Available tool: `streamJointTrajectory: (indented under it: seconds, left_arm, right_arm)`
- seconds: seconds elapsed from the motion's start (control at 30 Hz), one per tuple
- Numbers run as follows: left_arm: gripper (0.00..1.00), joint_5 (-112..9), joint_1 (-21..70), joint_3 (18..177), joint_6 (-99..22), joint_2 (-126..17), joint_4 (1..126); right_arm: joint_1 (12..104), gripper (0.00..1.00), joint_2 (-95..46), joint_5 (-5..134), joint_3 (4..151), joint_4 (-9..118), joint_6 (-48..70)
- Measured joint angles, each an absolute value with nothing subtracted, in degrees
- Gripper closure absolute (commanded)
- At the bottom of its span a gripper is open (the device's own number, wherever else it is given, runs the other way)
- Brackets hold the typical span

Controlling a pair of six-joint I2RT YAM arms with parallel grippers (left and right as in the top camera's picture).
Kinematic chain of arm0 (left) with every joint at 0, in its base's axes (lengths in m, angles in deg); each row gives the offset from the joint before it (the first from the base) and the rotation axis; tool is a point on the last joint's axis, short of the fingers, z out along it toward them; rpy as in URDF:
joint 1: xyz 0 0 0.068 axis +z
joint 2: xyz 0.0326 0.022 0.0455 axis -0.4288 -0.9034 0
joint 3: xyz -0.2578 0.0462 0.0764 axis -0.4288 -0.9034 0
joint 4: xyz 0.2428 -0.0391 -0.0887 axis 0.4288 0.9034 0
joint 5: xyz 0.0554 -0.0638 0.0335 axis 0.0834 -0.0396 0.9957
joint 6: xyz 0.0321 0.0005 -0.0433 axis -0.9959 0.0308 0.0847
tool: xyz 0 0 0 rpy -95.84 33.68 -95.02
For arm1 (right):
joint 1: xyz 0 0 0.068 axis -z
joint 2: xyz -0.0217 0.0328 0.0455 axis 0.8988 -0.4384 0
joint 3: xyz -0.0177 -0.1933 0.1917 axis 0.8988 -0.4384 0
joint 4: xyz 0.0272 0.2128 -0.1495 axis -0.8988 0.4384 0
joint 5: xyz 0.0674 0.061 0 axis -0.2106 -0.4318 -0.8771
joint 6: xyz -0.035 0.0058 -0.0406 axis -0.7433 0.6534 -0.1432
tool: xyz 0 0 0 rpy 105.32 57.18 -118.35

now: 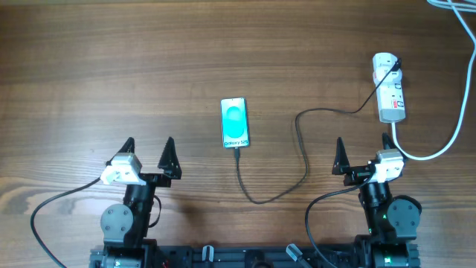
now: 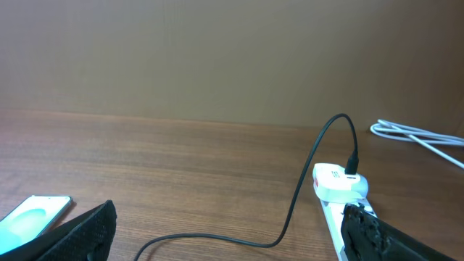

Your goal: Plug charger to phone and switch on socket

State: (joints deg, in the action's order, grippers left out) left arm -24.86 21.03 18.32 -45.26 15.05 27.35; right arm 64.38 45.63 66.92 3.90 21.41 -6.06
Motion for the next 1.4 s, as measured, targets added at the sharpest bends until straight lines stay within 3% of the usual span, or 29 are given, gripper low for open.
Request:
streamJointTrajectory:
  seconds: [0.23,0.57,1.4]
  left_arm:
    - [0.00,-24.2,21.0,18.2,-46.7,16.0,33.2]
    - [0.00,-24.2,23.6,18.2,-53.0,16.0,33.3]
    - [0.00,-24.2,24.6,18.2,-55.5,16.0,33.3]
  right_arm:
    - [64.4,0.00,45.7,66.9,3.9,21.4,-6.1]
    - [64.4,0.00,45.7,66.9,3.9,21.4,-6.1]
    - [64.4,0.00,45.7,66.9,3.9,21.4,-6.1]
